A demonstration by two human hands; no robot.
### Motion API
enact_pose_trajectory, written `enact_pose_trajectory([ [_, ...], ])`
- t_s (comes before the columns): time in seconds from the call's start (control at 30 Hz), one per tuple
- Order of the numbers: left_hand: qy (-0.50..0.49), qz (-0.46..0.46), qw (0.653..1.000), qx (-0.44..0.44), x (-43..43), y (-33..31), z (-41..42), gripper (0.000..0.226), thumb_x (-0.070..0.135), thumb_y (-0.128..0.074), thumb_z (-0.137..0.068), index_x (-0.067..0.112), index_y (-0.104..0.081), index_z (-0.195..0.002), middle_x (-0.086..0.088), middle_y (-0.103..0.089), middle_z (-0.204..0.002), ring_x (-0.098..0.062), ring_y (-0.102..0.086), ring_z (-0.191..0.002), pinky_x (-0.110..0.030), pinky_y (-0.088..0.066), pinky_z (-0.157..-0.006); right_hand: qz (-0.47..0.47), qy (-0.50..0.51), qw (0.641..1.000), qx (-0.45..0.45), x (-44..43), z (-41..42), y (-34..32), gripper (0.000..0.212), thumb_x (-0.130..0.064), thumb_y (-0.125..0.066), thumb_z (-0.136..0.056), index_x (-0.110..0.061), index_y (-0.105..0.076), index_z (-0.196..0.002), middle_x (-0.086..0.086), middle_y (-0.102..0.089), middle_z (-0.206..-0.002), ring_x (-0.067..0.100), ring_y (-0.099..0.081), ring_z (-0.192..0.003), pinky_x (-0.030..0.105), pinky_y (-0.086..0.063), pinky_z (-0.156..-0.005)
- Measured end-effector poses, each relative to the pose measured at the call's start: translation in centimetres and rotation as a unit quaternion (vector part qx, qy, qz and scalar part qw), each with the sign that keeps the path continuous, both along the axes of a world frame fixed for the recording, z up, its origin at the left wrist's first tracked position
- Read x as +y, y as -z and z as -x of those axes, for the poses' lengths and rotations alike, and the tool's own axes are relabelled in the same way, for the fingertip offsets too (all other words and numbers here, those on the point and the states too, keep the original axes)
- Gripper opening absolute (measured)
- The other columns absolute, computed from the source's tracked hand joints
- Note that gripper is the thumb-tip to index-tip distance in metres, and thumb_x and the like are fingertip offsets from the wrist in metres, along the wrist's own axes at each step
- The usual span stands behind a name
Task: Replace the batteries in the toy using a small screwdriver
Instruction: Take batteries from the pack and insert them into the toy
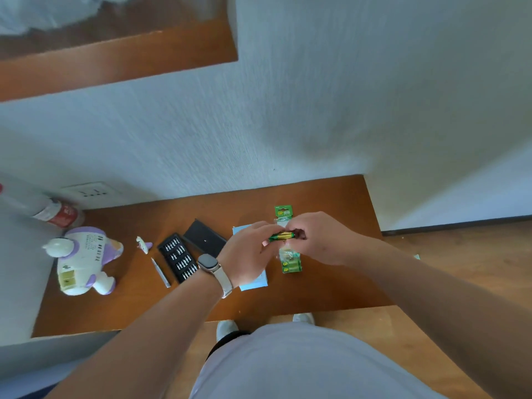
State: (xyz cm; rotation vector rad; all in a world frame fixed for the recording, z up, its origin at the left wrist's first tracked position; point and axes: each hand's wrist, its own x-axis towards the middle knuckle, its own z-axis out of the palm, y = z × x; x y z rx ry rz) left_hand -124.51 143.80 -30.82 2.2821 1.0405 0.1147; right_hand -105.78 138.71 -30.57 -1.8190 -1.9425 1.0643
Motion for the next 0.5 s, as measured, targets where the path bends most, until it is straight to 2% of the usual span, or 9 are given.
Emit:
enact_pose_trajectory([
  [0.1,-0.008,-0.009,1.0,0.007,0.8,-0.5,2.2,0.03,0.028,-0.056,-0.102,0.02,-0.066,-0.129,0.005,-0.069,-0.114,-0.009,-0.059,-0.094,-0.006,-0.033,-0.072,-0.001,0.007,1.0,0.016,1.0,2.1,-0.6,0.016,-0.025,-0.056,-0.095,-0.015,-0.067,-0.09,-0.002,-0.061,-0.073,0.013,-0.05,-0.063,0.026,-0.038,-0.057],
  [0.17,-0.017,-0.011,1.0,0.015,1.5,-0.9,3.9,0.031,0.029,-0.054,-0.102,0.02,-0.064,-0.13,0.007,-0.068,-0.117,-0.006,-0.056,-0.094,-0.006,-0.036,-0.073,-0.006,0.023,0.999,0.025,1.9,3.9,-0.9,0.015,-0.025,-0.059,-0.093,-0.013,-0.068,-0.093,-0.004,-0.062,-0.075,0.014,-0.052,-0.065,0.028,-0.04,-0.059],
  [0.23,-0.031,-0.005,0.999,0.012,2.4,-1.4,5.8,0.029,0.029,-0.054,-0.102,0.021,-0.065,-0.128,0.008,-0.068,-0.117,-0.009,-0.06,-0.097,-0.017,-0.047,-0.079,-0.011,0.037,0.999,0.033,3.0,5.9,-1.3,0.013,-0.026,-0.062,-0.091,-0.015,-0.067,-0.095,-0.008,-0.059,-0.075,0.009,-0.05,-0.065,0.024,-0.037,-0.059],
  [0.3,-0.05,0.005,0.999,0.002,3.2,-2.1,7.9,0.027,0.028,-0.055,-0.102,0.022,-0.066,-0.126,0.008,-0.068,-0.114,-0.011,-0.061,-0.097,-0.024,-0.051,-0.081,-0.017,0.045,0.998,0.045,4.0,8.2,-1.8,0.012,-0.028,-0.064,-0.09,-0.017,-0.066,-0.095,-0.009,-0.057,-0.077,0.008,-0.049,-0.067,0.021,-0.035,-0.06],
  [0.43,-0.091,0.024,0.995,-0.041,4.7,-2.9,12.8,0.024,0.025,-0.059,-0.1,0.02,-0.069,-0.121,0.014,-0.062,-0.1,-0.007,-0.061,-0.088,-0.021,-0.049,-0.076,-0.015,0.077,0.993,0.085,5.9,13.4,-2.8,0.003,-0.024,-0.065,-0.089,-0.024,-0.064,-0.091,-0.01,-0.058,-0.076,0.005,-0.049,-0.067,0.017,-0.037,-0.06],
  [0.5,-0.108,0.032,0.992,-0.056,5.2,-3.1,15.4,0.023,0.026,-0.06,-0.099,0.02,-0.07,-0.119,0.012,-0.065,-0.102,-0.01,-0.063,-0.088,-0.023,-0.052,-0.076,-0.002,0.09,0.99,0.113,6.8,16.1,-3.2,0.006,-0.022,-0.066,-0.089,-0.024,-0.064,-0.095,-0.009,-0.061,-0.079,0.006,-0.055,-0.072,0.016,-0.043,-0.063],
])
